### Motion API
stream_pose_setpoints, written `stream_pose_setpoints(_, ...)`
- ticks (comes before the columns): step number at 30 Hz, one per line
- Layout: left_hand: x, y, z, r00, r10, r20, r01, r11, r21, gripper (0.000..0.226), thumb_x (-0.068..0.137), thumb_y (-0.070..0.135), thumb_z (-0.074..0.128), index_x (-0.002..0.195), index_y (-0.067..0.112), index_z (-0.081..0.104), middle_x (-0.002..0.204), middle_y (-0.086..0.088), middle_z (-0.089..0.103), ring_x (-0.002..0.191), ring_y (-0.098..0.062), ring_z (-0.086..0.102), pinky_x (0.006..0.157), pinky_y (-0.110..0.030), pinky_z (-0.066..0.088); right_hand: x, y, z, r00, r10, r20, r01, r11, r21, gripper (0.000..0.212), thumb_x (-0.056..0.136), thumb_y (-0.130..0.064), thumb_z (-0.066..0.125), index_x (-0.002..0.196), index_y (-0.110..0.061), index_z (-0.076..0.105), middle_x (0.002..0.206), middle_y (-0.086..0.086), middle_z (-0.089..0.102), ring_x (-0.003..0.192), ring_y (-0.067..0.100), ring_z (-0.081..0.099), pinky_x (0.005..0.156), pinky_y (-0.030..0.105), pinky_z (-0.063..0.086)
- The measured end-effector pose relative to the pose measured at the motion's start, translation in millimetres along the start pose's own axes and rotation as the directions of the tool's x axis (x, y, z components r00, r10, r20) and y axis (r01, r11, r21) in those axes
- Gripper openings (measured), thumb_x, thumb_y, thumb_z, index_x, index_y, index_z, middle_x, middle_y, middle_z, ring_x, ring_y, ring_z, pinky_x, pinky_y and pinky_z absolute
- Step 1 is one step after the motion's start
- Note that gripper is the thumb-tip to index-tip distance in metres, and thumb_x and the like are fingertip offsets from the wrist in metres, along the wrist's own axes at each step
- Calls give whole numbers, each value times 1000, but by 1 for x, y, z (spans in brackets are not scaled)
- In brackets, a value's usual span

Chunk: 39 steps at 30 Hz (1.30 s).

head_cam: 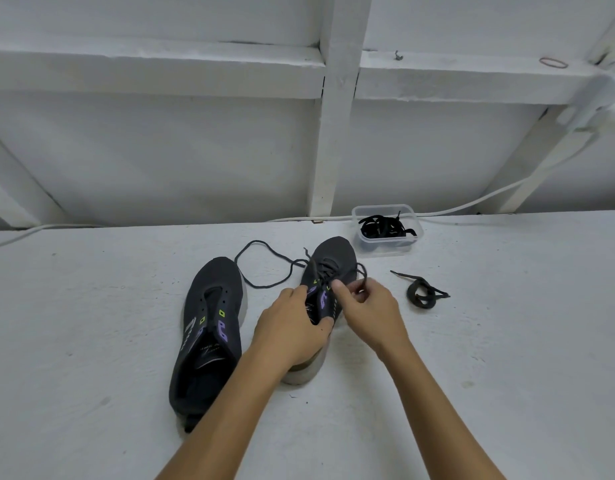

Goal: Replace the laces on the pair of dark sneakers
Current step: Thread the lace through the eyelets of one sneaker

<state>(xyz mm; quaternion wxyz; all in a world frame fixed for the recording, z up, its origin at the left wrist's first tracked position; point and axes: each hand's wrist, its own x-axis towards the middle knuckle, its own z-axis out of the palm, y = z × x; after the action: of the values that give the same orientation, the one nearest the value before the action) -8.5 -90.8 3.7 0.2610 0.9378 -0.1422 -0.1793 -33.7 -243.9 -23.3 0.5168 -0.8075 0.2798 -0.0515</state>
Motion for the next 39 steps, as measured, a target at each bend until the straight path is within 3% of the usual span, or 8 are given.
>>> stream_pose_setpoints(5,1,0,0,1000,-4,1,4,1000,-2,49,92,54,55,130,24,48,126,2,53,109,-20,56,83,-29,42,0,-9,8,986,-120,113,126,990,-56,23,94,-29,68,73,-20,62,67,-5,66,63,15,62,68,37,55)
stream_pose_setpoints(11,-1,0,-1,1000,-9,17,9,1000,-22,54,93,54,55,137,25,46,131,3,51,113,-20,54,88,-29,42,20,-19,-18,983,-67,-172,91,986,137,17,103,-20,53,87,-20,57,83,0,66,64,12,71,56,34,59)
stream_pose_setpoints(17,0,1,-2,1000,-10,6,10,1000,5,47,92,54,54,128,24,49,124,2,53,108,-20,56,81,-28,39,6,-9,-9,941,-23,336,-9,996,93,17,92,-29,71,81,-18,66,73,-8,72,67,7,69,58,24,57)
stream_pose_setpoints(21,-1,2,-2,1000,-16,12,16,1000,-3,49,93,53,55,131,24,48,126,2,53,110,-20,55,85,-29,42,8,-7,0,975,-49,219,26,994,108,13,100,-20,58,89,-12,59,78,3,67,63,10,66,62,39,64)
stream_pose_setpoints(26,-2,2,-2,999,-29,25,29,1000,-8,53,94,52,54,137,23,45,131,1,51,114,-22,54,92,-33,44,23,-15,-13,998,60,-24,-47,924,380,16,108,-14,35,99,-17,48,94,9,59,67,21,75,51,30,57)
stream_pose_setpoints(30,-2,4,0,998,-59,34,59,998,-19,58,94,53,54,141,20,43,133,-1,49,118,-23,52,98,-35,45,29,-14,-30,998,60,28,-65,972,224,8,105,-16,51,107,-16,58,91,10,67,66,17,75,53,26,57)
stream_pose_setpoints(35,-2,6,-1,990,-120,74,127,987,-100,59,90,60,56,133,19,49,125,-3,52,114,-24,54,93,-34,47,12,-13,-26,979,49,199,-58,998,40,48,101,-26,61,146,-25,46,98,-1,73,75,7,74,56,24,57)
stream_pose_setpoints(39,1,-3,-9,986,-124,109,147,959,-242,43,94,63,45,110,27,62,114,0,60,98,-14,57,71,-25,43,-2,-10,-23,968,41,249,-44,999,9,51,103,-31,54,153,-27,40,102,-11,74,82,-3,72,66,31,63)
